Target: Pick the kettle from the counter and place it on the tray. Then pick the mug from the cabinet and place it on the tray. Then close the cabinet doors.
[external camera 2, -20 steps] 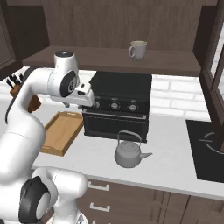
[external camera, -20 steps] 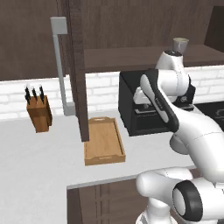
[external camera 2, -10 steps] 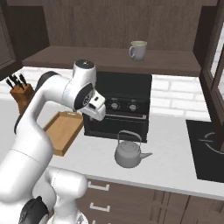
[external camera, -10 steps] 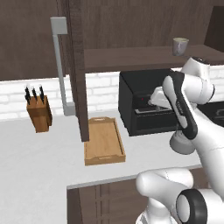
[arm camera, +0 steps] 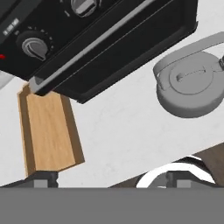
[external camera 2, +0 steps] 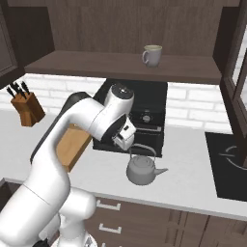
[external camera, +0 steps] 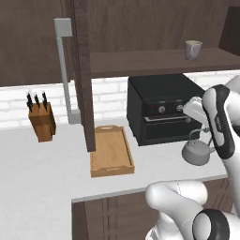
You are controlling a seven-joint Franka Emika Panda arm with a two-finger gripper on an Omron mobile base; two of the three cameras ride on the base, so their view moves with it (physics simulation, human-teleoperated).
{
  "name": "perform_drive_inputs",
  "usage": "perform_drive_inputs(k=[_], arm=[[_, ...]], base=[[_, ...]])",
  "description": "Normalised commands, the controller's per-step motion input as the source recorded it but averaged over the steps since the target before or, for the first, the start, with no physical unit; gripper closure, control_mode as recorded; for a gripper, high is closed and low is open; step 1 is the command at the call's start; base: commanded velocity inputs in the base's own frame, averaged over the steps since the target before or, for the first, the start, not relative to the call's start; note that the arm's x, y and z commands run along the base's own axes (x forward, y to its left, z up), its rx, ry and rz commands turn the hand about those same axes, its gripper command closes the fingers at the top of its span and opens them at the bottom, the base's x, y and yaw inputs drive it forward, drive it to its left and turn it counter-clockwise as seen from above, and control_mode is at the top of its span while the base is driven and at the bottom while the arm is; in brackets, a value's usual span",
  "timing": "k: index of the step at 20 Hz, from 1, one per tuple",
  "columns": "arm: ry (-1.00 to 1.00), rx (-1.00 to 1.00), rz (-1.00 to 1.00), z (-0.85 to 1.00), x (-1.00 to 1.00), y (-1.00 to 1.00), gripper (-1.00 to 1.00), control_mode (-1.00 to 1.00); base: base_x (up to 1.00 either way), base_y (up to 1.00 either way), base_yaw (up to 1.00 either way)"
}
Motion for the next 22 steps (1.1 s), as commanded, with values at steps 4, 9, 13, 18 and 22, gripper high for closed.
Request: perform_drive_inputs(k=[4, 9, 13, 18, 22], arm=[[-0.07, 0.08, -0.08, -0.01, -0.10, -0.52, -1.00, -1.00], [0.00, 0.15, -0.33, -0.14, -0.01, -0.53, -1.00, -1.00], [0.00, 0.22, -0.37, -0.28, 0.00, -0.52, -1.00, -1.00], [0.03, 0.31, -0.35, -0.30, 0.00, -0.51, -1.00, -1.00], [0.03, 0.33, -0.26, -0.19, 0.01, -0.37, -1.00, -1.00]], base=[[0.00, 0.00, 0.00], [0.00, 0.00, 0.00], [0.00, 0.00, 0.00], [0.00, 0.00, 0.00], [0.00, 0.00, 0.00]])
